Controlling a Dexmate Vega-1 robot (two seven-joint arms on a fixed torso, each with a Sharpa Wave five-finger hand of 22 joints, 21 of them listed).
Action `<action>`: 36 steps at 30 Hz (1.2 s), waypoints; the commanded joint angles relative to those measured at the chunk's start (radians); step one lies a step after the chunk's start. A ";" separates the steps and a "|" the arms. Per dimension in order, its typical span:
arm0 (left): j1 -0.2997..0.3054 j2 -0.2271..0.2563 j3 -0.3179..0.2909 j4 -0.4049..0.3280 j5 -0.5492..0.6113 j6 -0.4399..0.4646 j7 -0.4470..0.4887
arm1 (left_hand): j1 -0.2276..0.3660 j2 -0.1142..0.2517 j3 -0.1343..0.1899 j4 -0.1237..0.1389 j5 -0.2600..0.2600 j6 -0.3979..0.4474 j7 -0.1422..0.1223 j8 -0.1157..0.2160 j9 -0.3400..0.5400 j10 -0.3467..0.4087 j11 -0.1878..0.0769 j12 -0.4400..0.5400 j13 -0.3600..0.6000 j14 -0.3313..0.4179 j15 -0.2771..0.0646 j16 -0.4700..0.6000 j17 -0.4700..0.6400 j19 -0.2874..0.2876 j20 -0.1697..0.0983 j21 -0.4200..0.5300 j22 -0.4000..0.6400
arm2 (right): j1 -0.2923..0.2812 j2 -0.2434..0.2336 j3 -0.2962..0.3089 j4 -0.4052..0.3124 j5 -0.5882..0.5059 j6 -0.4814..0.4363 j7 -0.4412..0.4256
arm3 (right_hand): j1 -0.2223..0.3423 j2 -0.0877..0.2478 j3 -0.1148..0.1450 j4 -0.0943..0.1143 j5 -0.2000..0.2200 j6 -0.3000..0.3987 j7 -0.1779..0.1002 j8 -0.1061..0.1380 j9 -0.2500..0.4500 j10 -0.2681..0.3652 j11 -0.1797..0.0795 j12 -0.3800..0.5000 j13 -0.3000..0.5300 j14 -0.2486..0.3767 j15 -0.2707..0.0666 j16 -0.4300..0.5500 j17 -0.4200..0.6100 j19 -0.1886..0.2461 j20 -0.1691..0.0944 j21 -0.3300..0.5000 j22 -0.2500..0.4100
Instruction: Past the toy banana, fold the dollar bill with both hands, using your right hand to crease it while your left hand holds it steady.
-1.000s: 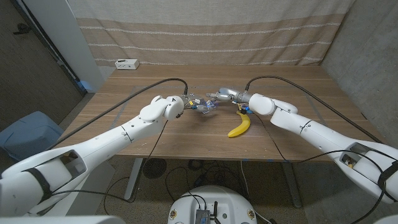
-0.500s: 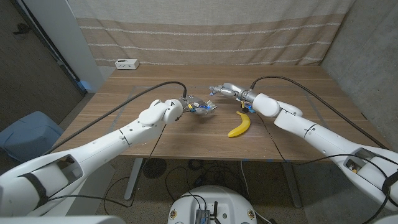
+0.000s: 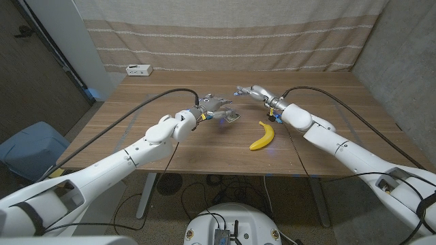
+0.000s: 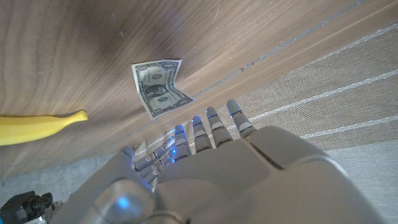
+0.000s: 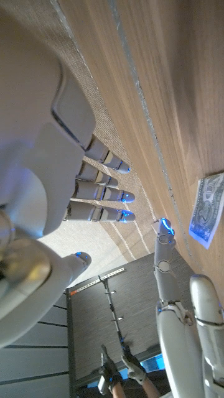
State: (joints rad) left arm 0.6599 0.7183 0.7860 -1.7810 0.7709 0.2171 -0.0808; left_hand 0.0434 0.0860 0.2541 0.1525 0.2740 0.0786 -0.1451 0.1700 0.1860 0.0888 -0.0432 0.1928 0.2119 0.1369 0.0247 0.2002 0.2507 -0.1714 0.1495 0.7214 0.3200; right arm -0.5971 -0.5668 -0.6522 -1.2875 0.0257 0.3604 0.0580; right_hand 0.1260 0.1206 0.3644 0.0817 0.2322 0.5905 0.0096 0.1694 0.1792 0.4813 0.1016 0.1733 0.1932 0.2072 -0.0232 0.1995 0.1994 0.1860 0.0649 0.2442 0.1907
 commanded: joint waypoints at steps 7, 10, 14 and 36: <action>0.073 -0.009 -0.154 0.092 -0.428 -0.239 0.141 | 0.024 0.035 0.017 -0.011 -0.002 -0.018 0.014 0.013 0.002 -0.005 0.013 0.013 0.004 -0.022 -0.003 -0.002 -0.004 0.017 -0.039 0.007 -0.011 | -0.067 0.090 0.124 0.126 0.348 0.174 0.086 | 0.021 0.001 0.002 -0.020 -0.013 -0.053 -0.009 0.000 0.005 -0.037 0.004 0.007 0.002 0.020 0.029 0.016 0.009 0.025 0.012 0.010 0.001; 0.083 -0.012 -0.173 0.116 -0.499 -0.288 0.146 | 0.030 0.035 0.021 -0.014 -0.003 -0.026 0.016 0.012 0.001 -0.015 0.018 0.011 0.004 -0.035 -0.003 -0.005 -0.007 0.016 -0.046 0.005 -0.016 | -0.077 0.089 0.136 0.118 0.371 0.175 0.091 | 0.024 -0.001 0.002 -0.023 -0.015 -0.058 -0.009 0.001 0.006 -0.040 0.005 0.008 0.002 0.022 0.034 0.017 0.009 0.029 0.014 0.011 0.001; 0.097 -0.020 -0.197 0.150 -0.592 -0.355 0.150 | 0.038 0.037 0.026 -0.018 -0.005 -0.037 0.019 0.011 0.001 -0.028 0.016 0.009 0.004 -0.040 -0.003 -0.006 -0.011 0.027 -0.051 0.008 -0.021 | -0.093 0.084 0.150 0.101 0.391 0.172 0.089 | 0.029 -0.002 0.002 -0.028 -0.017 -0.068 -0.010 0.002 0.006 -0.050 0.005 0.007 0.002 0.028 0.041 0.020 0.010 0.037 0.016 0.014 0.001; 0.162 -0.048 -0.267 0.248 -0.925 -0.547 0.071 | 0.117 0.025 0.077 -0.075 -0.060 -0.391 -0.070 -0.013 -0.014 -0.325 -0.057 -0.014 -0.032 -0.366 -0.028 -0.023 -0.075 -0.146 -0.032 -0.140 -0.134 | -0.180 0.087 0.207 0.015 0.525 0.135 0.102 | 0.091 -0.009 0.011 -0.119 -0.042 -0.471 -0.192 -0.008 0.000 -0.264 -0.039 0.008 -0.006 -0.025 0.083 0.002 0.006 0.042 0.006 -0.010 -0.007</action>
State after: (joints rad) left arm 0.7879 0.6751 0.5503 -1.5590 -0.0293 -0.2563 0.0151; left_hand 0.1526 0.1109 0.3278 0.0788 0.2196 -0.1714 -0.2132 0.1618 0.1720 -0.1704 -0.1020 0.1773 0.1766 -0.1679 -0.0102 0.1730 0.1724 -0.1729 0.1094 0.5876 0.1858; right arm -0.7327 -0.4792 -0.4726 -1.2249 0.4827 0.5269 0.1525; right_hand 0.2033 0.1107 0.3776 -0.0297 0.1952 0.1537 -0.1585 0.1579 0.1766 0.2271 0.0637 0.1742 0.1859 0.1848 0.0554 0.2066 0.2044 0.2295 0.0538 0.2397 0.1811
